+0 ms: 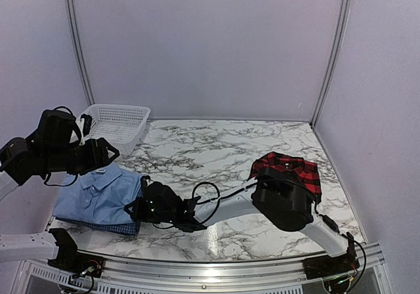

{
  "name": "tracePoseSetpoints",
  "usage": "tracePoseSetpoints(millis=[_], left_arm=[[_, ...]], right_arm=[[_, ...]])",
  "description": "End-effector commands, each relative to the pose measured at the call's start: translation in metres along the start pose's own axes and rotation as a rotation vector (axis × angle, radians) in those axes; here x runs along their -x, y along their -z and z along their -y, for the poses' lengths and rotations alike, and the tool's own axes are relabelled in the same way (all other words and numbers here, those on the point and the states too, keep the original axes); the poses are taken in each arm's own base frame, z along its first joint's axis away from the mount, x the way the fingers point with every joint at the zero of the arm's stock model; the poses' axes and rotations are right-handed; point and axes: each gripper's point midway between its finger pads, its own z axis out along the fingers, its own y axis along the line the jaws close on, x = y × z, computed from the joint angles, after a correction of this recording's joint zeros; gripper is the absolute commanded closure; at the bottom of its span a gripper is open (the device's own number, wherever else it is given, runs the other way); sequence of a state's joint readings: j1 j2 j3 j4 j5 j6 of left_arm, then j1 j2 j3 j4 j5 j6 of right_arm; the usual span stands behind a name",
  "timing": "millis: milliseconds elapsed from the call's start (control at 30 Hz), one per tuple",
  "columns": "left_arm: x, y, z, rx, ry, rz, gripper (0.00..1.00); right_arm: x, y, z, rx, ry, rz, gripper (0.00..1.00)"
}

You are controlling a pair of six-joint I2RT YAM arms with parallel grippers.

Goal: Fold and stack the long sleeve shirts
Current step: Move the square-folded shirt to the center of the board, then pick up the square-folded shirt from the corner of the board.

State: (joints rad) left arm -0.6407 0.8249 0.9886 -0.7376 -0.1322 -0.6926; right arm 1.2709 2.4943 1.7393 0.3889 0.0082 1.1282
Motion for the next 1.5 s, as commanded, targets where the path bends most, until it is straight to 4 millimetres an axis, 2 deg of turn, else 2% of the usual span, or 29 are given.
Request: tracePoseSetpoints(millis=[0,167,200,433,533,667,733,800,833,1000,1100,1233,1367,1467], left_arm=[[0.007,0.007,0.0,0.008,-0.021,0.014,0.26],[0.008,0.002,-0.002,0.021,-0.028,0.004,0.26],[0.007,0.001,-0.002,0.022,-0.029,0.0,0.26],[0.006,-0.011,0.001,0.027,-0.038,-0.024,0.25],[0.004,-0.019,0.004,0.019,-0.043,-0.042,0.25],[0.001,-0.032,0.008,0.01,-0.049,-0.067,0.26],[0.001,-0.038,0.012,0.004,-0.052,-0.075,0.25],[0.0,-0.047,0.016,-0.007,-0.058,-0.091,0.25],[0.001,-0.05,0.02,-0.017,-0.06,-0.097,0.25],[0.001,-0.066,0.036,-0.071,-0.059,-0.12,0.22],[0.002,-0.075,0.051,-0.114,-0.068,-0.13,0.21],[0.003,-0.092,0.077,-0.158,-0.1,-0.151,0.21],[0.002,-0.113,0.109,-0.201,-0.136,-0.159,0.21],[-0.005,-0.136,0.136,-0.226,-0.167,-0.183,0.21]], right_arm=[[0.039,0.029,0.023,-0.12,0.031,0.069,1.0],[0.063,0.064,0.041,-0.163,0.05,0.09,1.0],[0.065,0.073,0.051,-0.186,0.057,0.088,1.0],[0.09,0.129,0.091,-0.258,0.099,0.075,1.0],[0.097,0.146,0.099,-0.266,0.129,0.038,1.0],[0.12,0.167,0.11,-0.298,0.173,0.034,1.0],[0.133,0.176,0.115,-0.302,0.189,0.035,0.92],[0.141,0.179,0.114,-0.308,0.223,0.022,0.79],[0.142,0.18,0.114,-0.32,0.238,0.013,0.66],[0.149,0.19,0.105,-0.348,0.269,0.014,0.3],[0.157,0.208,0.104,-0.408,0.281,0.045,0.21],[0.176,0.25,0.103,-0.522,0.296,0.139,0.11],[0.191,0.296,0.116,-0.631,0.267,0.211,0.02],[0.199,0.333,0.132,-0.679,0.219,0.264,0.02]])
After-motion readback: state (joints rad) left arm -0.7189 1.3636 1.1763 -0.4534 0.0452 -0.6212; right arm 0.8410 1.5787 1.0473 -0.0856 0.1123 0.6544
